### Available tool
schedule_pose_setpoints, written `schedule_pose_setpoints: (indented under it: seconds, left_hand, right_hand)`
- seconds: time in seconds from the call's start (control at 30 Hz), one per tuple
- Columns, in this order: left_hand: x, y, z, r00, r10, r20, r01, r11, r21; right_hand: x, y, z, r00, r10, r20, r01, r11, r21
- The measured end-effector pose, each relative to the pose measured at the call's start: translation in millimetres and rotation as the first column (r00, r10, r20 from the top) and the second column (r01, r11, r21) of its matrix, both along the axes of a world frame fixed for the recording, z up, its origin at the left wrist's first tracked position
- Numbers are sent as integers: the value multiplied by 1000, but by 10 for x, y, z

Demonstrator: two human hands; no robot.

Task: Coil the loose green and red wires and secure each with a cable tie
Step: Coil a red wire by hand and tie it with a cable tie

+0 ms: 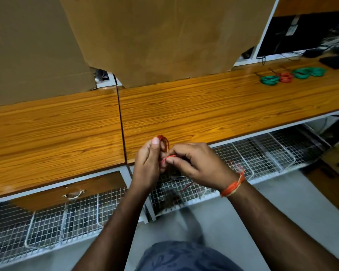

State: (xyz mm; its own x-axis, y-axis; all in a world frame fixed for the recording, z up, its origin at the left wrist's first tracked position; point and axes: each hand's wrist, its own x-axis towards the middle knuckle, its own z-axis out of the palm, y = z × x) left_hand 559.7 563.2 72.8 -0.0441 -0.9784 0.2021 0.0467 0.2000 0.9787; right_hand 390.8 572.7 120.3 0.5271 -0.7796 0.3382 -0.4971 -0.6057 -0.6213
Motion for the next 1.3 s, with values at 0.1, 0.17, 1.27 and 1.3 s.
schedule_pose_setpoints:
  seconds: [0.1, 0.17, 1.27, 1.3]
  left_hand:
    - [-168, 53, 80, 989, -150, -8, 150, 989, 10]
    - [-290, 89, 107, 974, -228, -3, 228, 973, 23]
    - [-3326, -176, 119, 563, -22, -826, 602, 697, 391]
    - [-3390, -196, 119, 568, -21, -823, 602, 692, 398]
  right_hand:
    - [-259, -10, 44, 987, -118, 105, 123, 991, -50]
    - [-447, -14, 78, 970, -185, 156, 195, 980, -48]
    - [-3511, 261, -450, 756, -623, 200, 646, 760, -71]
    - [-3543, 246, -468, 736, -646, 201, 671, 736, -91]
